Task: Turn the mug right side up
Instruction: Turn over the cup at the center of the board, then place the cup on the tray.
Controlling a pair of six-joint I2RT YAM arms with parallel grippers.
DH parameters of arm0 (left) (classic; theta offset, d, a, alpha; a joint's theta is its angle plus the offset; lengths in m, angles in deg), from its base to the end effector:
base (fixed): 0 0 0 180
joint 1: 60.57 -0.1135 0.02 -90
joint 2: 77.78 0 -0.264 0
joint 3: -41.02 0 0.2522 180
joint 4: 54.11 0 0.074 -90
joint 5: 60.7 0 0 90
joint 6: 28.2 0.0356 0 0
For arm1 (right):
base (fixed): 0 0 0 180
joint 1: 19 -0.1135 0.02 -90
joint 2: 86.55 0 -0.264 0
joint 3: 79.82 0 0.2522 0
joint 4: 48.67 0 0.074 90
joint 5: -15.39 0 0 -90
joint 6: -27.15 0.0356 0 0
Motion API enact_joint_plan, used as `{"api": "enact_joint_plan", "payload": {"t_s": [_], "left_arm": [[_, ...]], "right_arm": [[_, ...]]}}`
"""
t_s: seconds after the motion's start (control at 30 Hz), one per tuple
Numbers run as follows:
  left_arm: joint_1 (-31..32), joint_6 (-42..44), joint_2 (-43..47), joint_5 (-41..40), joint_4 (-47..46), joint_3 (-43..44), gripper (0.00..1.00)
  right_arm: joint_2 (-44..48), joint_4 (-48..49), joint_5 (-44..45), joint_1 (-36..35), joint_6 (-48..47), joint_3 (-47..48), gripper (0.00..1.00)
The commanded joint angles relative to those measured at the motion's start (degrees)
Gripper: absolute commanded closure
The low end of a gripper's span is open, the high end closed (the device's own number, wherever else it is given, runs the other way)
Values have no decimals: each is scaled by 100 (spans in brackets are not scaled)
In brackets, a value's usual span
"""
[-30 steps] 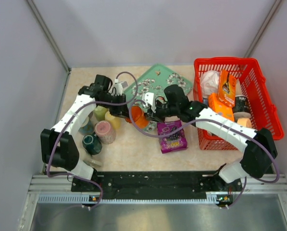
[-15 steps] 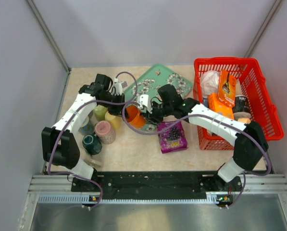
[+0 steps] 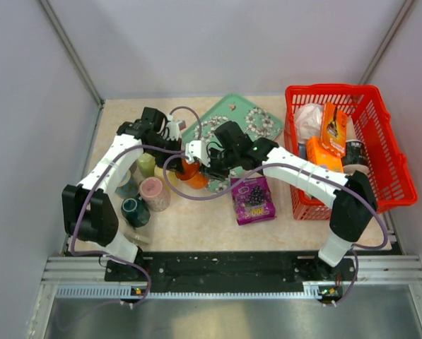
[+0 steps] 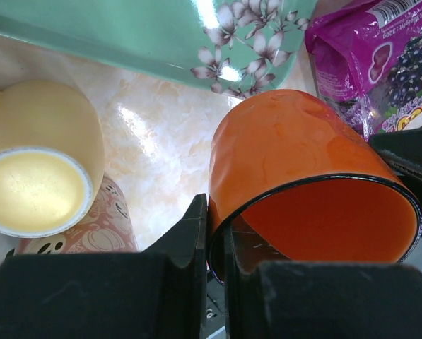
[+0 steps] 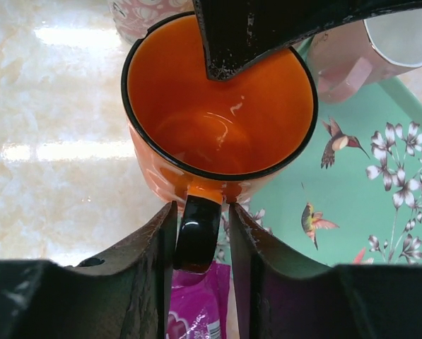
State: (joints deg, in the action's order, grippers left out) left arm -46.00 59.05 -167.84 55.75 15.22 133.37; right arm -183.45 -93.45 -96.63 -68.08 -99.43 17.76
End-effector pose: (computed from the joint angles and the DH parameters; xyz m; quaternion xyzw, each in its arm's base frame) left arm 0.2995 -0.0942 0.2901 0.1435 0.9442 -0.2508 0.1578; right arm 0.2393 0.2964 0.3041 -0.6691 0.6123 0.2165 0.3613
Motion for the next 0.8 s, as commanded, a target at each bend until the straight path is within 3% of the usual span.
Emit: {"api": "enact_joint_plan", "payload": {"t_s": [0.0, 0.07, 0.13, 0.2, 0.27, 0.47, 0.5, 0.53, 0.67, 0.77], "left_arm": [[37, -42, -46, 255, -90, 491, 100], [29, -112, -73, 272, -99, 587, 100], [11, -270, -108, 298, -20, 684, 100], [-68, -376, -108, 334, 41, 746, 76], [-243, -411, -56, 351, 76, 798, 60], [-1182, -481, 199, 553, -2, 1298, 41], [-1367, -482, 243, 597, -2, 1430, 25], [-1412, -447, 287, 623, -2, 1579, 1], [-1756, 220, 419, 308, 611, 2239, 1], [-1773, 827, 647, 133, 841, 2136, 1]], "right_arm": [[-144, -149, 285, -102, -122, 302, 69], [-197, -254, 435, -111, -191, 338, 80], [-241, -421, 392, -102, -314, 390, 99], [-163, -378, 304, -41, -237, 355, 100], [-57, -264, 164, 143, -61, 329, 100], [198, 289, -451, 943, 203, 198, 100], [215, 525, -504, 1118, 282, 119, 100], [268, 797, -531, 1216, 387, 14, 100], [269, 2123, -575, 1506, 774, -409, 100], [6, 2898, -540, 1568, 1011, -515, 100]]}}
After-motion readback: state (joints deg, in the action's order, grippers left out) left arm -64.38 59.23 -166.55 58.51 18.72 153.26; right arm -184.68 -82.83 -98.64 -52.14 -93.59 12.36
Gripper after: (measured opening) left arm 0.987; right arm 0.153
